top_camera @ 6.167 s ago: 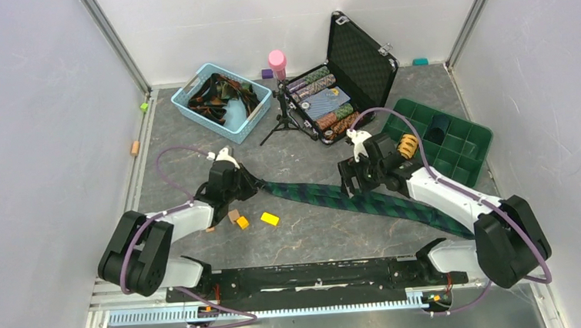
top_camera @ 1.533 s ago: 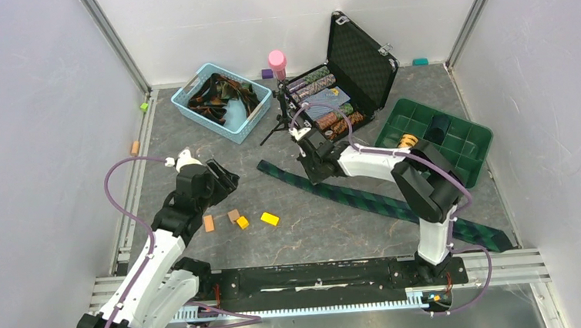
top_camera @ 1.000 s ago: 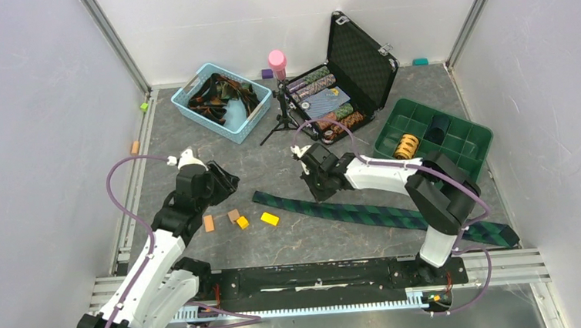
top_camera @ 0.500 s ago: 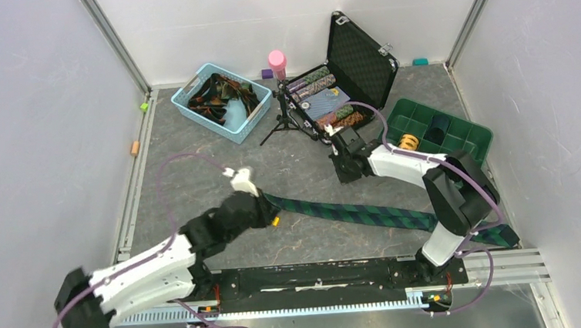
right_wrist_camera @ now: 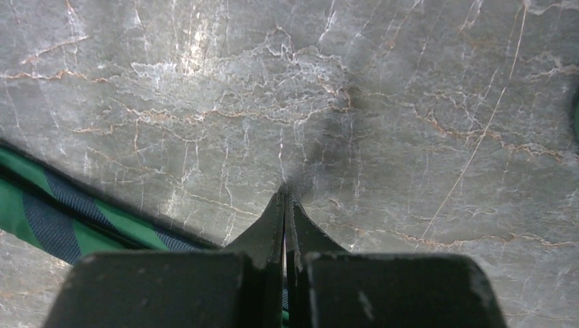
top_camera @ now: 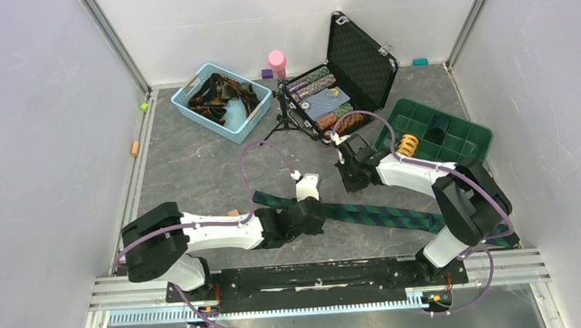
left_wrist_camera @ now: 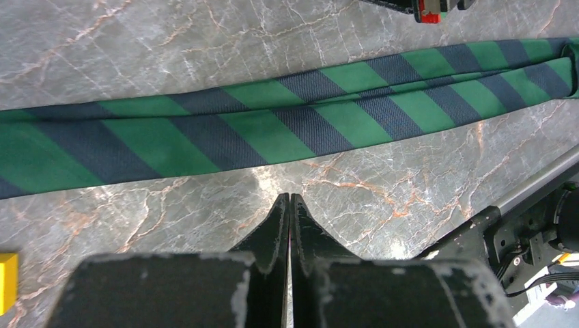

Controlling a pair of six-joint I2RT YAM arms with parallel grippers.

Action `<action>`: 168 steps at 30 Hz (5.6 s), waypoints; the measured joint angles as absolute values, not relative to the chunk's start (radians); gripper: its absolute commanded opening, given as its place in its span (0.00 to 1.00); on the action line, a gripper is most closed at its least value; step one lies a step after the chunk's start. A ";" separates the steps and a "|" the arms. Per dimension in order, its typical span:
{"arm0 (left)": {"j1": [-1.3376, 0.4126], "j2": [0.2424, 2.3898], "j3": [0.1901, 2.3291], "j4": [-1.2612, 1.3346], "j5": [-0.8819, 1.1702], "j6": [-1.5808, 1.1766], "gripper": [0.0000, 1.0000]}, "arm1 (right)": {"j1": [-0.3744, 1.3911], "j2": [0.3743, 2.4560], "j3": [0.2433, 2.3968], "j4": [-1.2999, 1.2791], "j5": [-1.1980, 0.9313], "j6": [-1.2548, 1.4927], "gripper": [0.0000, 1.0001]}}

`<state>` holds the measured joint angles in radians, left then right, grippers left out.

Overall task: Roll the ties
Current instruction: Flatten out the tie at the center of the board, then roll the tie at the center of the board.

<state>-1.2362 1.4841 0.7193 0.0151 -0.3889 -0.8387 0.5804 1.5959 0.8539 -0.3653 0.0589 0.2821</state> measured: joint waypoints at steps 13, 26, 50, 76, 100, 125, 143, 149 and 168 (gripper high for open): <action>-1.272 1.658 0.792 0.008 -0.323 -0.878 0.02 | 0.580 1.545 0.783 -0.300 -0.029 0.281 0.00; -1.272 1.733 0.862 0.026 -0.313 -0.886 0.02 | 0.586 1.522 0.736 -0.233 -0.113 0.279 0.00; -1.219 1.777 0.905 0.041 -0.357 -0.885 0.02 | 0.629 1.489 0.702 -0.229 -0.116 0.290 0.00; -1.327 1.877 1.037 0.062 -0.253 -0.840 0.02 | 0.400 1.404 0.666 -0.348 0.098 0.358 0.00; -1.325 2.070 1.267 0.084 -0.258 -0.831 0.02 | 0.363 1.258 0.570 -0.436 0.162 0.355 0.00; -1.302 1.929 1.073 0.160 -0.214 -0.833 0.04 | 0.364 1.248 0.561 -0.414 0.060 0.344 0.00; -0.786 1.053 0.504 -0.020 -0.373 -0.866 0.20 | 0.624 1.485 0.800 -0.068 -0.213 0.389 0.00; -0.534 1.022 0.499 -0.092 -0.340 -0.848 0.34 | 0.718 1.622 0.837 0.137 -0.323 0.506 0.00; -0.389 0.989 0.208 0.214 -0.091 -0.837 0.51 | 0.842 1.900 0.942 0.391 -0.373 0.747 0.00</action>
<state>-0.3893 0.9890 0.2085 0.2138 -0.0906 -0.8371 0.8417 1.9003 0.9417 0.3908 -0.3733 0.7467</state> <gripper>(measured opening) 0.490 0.004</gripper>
